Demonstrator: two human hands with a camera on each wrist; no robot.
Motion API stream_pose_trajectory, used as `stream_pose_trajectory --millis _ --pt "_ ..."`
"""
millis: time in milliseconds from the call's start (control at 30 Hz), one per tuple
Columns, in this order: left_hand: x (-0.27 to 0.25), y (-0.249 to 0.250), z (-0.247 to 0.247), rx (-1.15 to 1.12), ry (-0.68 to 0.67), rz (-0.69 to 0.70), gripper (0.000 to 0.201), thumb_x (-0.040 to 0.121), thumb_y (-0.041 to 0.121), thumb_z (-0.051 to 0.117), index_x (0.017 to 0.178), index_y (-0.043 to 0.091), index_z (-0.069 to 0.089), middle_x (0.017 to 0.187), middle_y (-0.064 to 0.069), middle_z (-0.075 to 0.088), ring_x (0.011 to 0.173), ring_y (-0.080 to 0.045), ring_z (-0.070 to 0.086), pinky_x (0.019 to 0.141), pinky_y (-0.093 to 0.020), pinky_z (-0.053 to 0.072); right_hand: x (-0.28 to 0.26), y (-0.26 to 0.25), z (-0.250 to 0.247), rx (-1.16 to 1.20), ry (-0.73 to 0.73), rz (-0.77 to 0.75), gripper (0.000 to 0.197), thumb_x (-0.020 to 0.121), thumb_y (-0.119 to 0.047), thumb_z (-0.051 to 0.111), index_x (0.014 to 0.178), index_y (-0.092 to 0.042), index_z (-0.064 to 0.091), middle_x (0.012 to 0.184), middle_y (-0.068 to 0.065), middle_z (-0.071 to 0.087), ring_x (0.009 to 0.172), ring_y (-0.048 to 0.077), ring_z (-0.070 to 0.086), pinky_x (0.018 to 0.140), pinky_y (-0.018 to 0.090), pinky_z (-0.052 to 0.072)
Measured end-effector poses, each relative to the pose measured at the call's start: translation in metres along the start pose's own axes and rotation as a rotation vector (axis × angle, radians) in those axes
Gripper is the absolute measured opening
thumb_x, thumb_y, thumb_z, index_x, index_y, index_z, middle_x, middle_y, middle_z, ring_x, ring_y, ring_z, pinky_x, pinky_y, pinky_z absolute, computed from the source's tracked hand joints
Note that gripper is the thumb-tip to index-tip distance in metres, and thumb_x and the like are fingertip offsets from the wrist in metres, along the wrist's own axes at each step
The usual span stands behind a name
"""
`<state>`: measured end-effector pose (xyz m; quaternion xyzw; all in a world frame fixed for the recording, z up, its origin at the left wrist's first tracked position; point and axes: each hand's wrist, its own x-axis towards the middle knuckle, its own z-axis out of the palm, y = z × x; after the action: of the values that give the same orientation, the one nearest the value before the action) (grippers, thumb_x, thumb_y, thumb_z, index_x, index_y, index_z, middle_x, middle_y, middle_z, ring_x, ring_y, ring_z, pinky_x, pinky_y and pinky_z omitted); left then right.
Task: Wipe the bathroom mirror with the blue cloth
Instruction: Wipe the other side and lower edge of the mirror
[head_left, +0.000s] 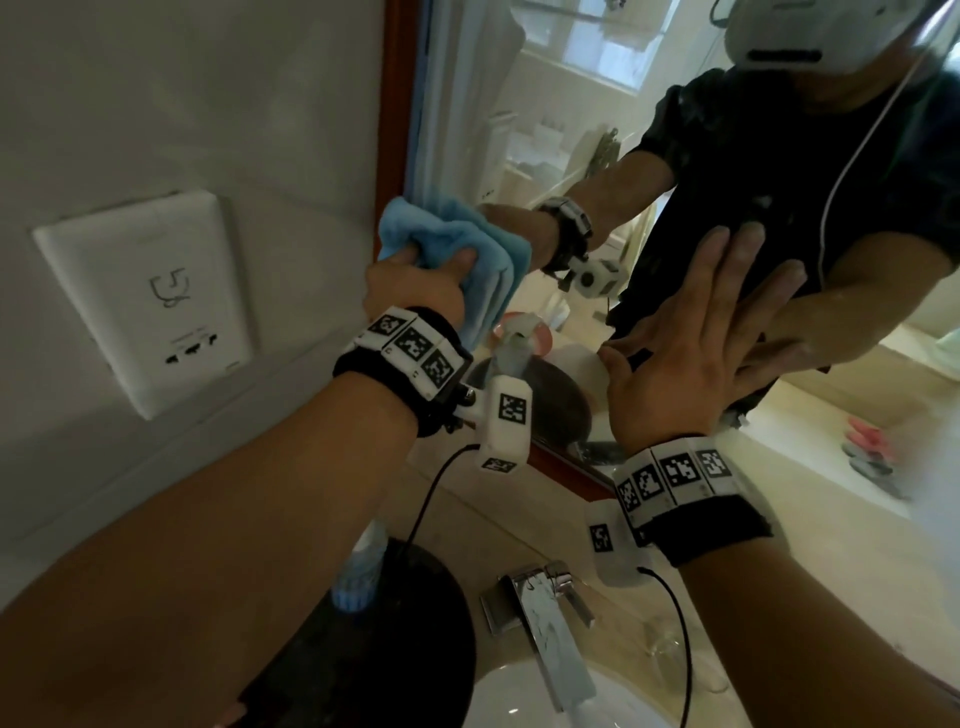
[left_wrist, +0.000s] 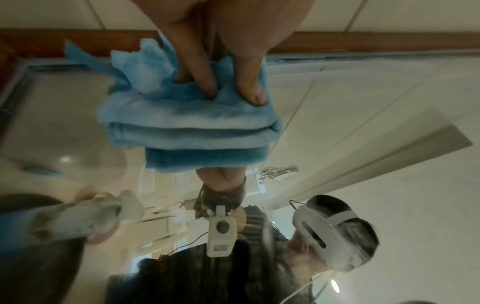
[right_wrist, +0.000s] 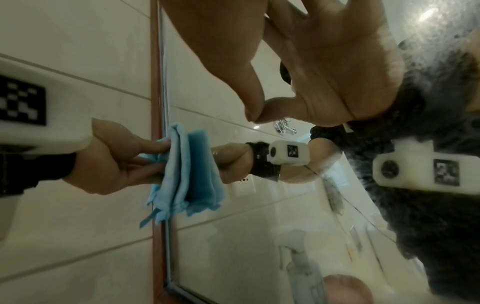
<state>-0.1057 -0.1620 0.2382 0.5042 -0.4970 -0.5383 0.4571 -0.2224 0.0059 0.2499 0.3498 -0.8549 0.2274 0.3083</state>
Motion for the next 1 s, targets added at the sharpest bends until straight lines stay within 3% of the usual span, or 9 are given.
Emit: stream_pose_trajectory --millis 133,300,433,567,633,700,800,1000 --pt "-0.002 -0.010 0.002 0.053 0.021 0.045 0.053 0.085 0.038 0.073 0.132 0.018 0.060 0.118 0.001 0.067 0.109 -0.016 0.063 0.089 -0.020 0.045 0.000 -0.002 0.000 -0.002 -0.002 0.004 0.123 0.067 -0.034 0.082 0.154 -0.024 -0.004 0.163 -0.003 -0.009 0.148 0.033 -0.011 0.110 0.071 -0.002" --pt "-0.001 -0.033 0.001 0.120 0.045 0.066 0.053 0.087 0.048 0.066 0.131 0.021 0.060 0.101 0.007 0.062 0.096 -0.013 0.060 0.085 -0.023 0.045 -0.001 -0.001 0.000 -0.003 -0.012 -0.008 0.122 0.068 -0.036 0.081 0.154 -0.025 -0.005 0.162 -0.004 -0.010 0.148 0.031 -0.012 0.111 0.070 -0.002" --pt "0.003 -0.052 0.001 0.160 0.047 -0.005 0.046 0.089 0.046 0.063 0.128 0.021 0.061 0.102 0.004 0.058 0.102 -0.018 0.060 0.090 -0.026 0.045 -0.002 -0.001 0.001 -0.006 -0.012 -0.013 0.123 0.067 -0.035 0.082 0.154 -0.025 -0.005 0.162 -0.005 -0.010 0.148 0.030 -0.013 0.111 0.069 -0.003" --pt "0.006 -0.083 0.000 0.105 0.031 -0.162 0.052 0.089 0.045 0.064 0.133 0.017 0.058 0.125 -0.007 0.062 0.119 -0.027 0.057 0.100 -0.035 0.046 -0.002 -0.001 0.003 -0.006 -0.005 -0.009 0.122 0.068 -0.038 0.082 0.154 -0.025 -0.003 0.163 -0.005 -0.009 0.148 0.031 -0.012 0.111 0.069 -0.002" --pt "0.006 -0.094 -0.001 0.092 0.005 -0.262 0.054 0.091 0.047 0.061 0.135 0.017 0.055 0.133 -0.010 0.059 0.122 -0.030 0.055 0.094 -0.033 0.044 -0.002 0.001 0.004 -0.003 -0.001 -0.012 0.122 0.068 -0.040 0.081 0.154 -0.026 -0.003 0.163 -0.005 -0.008 0.148 0.030 -0.011 0.111 0.069 -0.002" --pt "0.006 -0.100 0.002 0.151 -0.020 -0.238 0.055 0.091 0.051 0.059 0.136 0.019 0.055 0.132 -0.011 0.060 0.118 -0.030 0.057 0.091 -0.032 0.043 -0.002 0.001 0.005 -0.011 -0.002 -0.020 0.121 0.068 -0.043 0.080 0.154 -0.026 -0.003 0.163 -0.004 -0.008 0.148 0.031 -0.010 0.112 0.068 -0.002" --pt "0.006 -0.100 0.003 0.208 -0.006 -0.233 0.057 0.090 0.053 0.059 0.136 0.019 0.055 0.134 -0.012 0.058 0.121 -0.031 0.055 0.100 -0.036 0.042 -0.003 0.001 0.006 -0.021 -0.013 -0.026 0.121 0.069 -0.045 0.079 0.154 -0.025 -0.004 0.162 -0.004 -0.008 0.148 0.032 -0.011 0.111 0.069 -0.001" --pt "0.008 -0.082 0.001 0.040 0.042 -0.223 0.049 0.087 0.042 0.069 0.127 0.017 0.062 0.125 -0.006 0.063 0.119 -0.026 0.058 0.103 -0.041 0.046 -0.004 0.000 0.006 -0.021 -0.023 -0.023 0.122 0.069 -0.043 0.080 0.154 -0.026 -0.006 0.162 -0.005 -0.010 0.148 0.032 -0.012 0.112 0.069 0.001"
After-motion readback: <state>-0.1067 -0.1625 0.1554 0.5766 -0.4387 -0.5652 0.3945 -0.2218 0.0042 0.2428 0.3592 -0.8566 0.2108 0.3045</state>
